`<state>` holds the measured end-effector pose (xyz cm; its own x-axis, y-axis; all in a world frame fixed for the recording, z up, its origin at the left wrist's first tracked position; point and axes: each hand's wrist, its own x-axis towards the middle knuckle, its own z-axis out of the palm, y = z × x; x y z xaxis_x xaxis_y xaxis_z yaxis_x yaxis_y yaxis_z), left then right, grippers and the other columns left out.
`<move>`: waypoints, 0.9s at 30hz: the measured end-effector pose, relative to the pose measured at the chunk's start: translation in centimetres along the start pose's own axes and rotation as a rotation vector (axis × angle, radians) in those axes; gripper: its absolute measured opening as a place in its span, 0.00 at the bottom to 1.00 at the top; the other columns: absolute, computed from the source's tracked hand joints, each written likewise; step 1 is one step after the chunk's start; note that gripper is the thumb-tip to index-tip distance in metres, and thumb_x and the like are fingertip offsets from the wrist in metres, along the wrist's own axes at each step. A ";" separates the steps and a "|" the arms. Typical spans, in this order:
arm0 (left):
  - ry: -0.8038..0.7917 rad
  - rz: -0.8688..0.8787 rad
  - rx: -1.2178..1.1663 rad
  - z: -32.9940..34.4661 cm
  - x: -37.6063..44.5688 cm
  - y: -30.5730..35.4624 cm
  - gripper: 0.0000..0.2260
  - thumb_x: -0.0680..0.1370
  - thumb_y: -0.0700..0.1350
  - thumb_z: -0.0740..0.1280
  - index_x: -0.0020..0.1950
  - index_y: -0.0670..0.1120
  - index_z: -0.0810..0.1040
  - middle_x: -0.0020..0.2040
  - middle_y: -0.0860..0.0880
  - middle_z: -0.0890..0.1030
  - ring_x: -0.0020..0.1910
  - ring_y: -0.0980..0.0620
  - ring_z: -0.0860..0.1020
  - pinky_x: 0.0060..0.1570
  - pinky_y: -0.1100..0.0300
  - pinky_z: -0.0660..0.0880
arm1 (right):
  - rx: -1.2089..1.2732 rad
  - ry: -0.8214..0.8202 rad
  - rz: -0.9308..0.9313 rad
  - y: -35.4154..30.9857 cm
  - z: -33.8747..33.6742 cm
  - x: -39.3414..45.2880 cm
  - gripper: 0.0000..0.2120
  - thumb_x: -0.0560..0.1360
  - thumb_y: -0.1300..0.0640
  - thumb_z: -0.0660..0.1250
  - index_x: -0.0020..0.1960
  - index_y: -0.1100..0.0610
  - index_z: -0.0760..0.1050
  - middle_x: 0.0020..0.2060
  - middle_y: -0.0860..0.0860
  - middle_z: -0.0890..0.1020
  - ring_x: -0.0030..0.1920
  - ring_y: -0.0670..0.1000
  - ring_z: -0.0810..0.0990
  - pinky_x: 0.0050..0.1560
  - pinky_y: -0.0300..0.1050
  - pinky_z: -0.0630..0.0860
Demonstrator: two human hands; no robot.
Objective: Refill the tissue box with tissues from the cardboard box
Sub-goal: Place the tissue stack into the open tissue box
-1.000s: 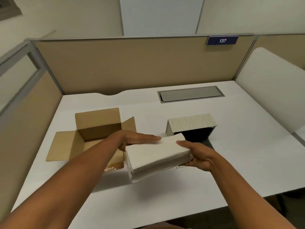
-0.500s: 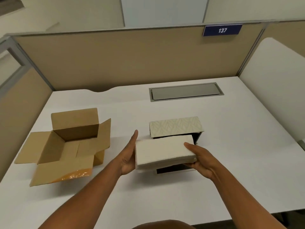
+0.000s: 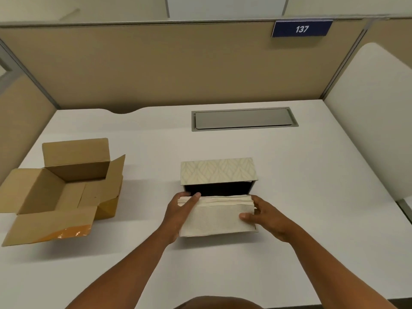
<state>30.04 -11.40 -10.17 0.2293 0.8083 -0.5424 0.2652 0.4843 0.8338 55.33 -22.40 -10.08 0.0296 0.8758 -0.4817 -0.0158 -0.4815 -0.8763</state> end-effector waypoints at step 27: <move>-0.132 0.526 0.382 -1.4 2.9 -6.5 0.56 0.55 0.60 0.84 0.76 0.60 0.58 0.69 0.57 0.72 0.65 0.61 0.73 0.64 0.64 0.72 | 0.109 0.423 -0.238 2.8 3.0 1.9 0.21 0.79 0.36 0.51 0.65 0.41 0.73 0.63 0.50 0.78 0.64 0.50 0.75 0.65 0.51 0.71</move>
<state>27.67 -11.69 -16.99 0.5249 0.8451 -0.1011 0.3947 -0.1364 0.9086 52.32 -21.96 -13.42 0.4480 0.8596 -0.2459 -0.0628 -0.2441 -0.9677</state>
